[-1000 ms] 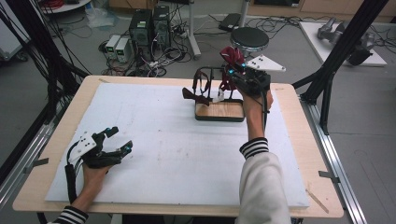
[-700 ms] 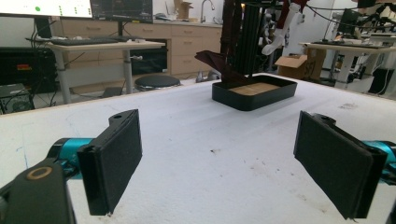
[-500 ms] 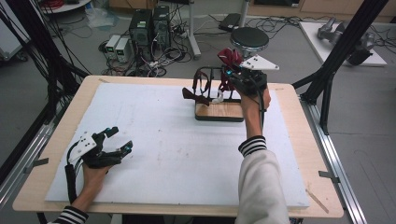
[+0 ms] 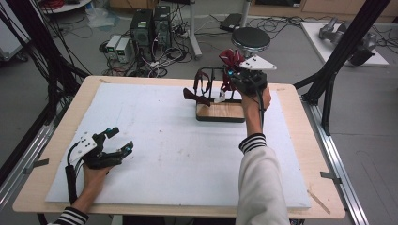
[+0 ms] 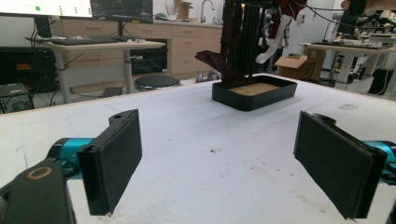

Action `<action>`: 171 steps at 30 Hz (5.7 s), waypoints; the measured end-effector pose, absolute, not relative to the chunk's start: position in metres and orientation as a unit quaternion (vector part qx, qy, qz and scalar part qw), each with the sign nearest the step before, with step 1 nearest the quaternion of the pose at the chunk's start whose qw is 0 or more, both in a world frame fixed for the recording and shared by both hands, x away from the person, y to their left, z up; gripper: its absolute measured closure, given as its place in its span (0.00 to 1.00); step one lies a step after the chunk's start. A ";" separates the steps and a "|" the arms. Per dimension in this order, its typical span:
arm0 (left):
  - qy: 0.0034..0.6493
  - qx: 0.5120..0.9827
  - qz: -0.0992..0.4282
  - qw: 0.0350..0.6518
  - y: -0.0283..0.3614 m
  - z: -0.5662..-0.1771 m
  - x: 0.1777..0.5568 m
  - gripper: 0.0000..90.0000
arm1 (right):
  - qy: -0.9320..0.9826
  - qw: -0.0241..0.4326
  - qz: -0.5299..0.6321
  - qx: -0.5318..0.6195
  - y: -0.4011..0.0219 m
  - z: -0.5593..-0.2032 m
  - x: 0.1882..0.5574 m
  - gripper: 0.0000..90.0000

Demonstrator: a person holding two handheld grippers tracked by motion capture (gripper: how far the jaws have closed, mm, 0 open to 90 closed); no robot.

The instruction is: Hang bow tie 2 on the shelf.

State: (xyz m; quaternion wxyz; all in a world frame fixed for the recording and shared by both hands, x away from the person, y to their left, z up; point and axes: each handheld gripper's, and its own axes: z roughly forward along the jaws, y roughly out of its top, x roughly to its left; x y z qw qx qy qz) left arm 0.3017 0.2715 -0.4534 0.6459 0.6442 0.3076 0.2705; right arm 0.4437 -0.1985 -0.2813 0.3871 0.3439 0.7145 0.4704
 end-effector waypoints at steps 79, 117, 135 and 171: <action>0.307 0.645 0.272 0.645 0.271 -0.453 0.301 0.17 | 0.719 0.427 0.429 0.343 -0.198 -0.265 0.471 0.83; 0.305 0.646 0.272 0.644 0.271 -0.453 0.301 0.17 | 0.737 0.398 0.418 0.351 -0.189 -0.282 0.487 0.75; 0.304 0.647 0.274 0.643 0.271 -0.453 0.301 0.17 | 0.716 0.389 0.455 0.359 -0.194 -0.268 0.470 0.51; 0.302 0.647 0.279 0.642 0.270 -0.453 0.300 0.17 | 0.667 0.358 0.576 0.309 -0.245 -0.271 0.333 0.20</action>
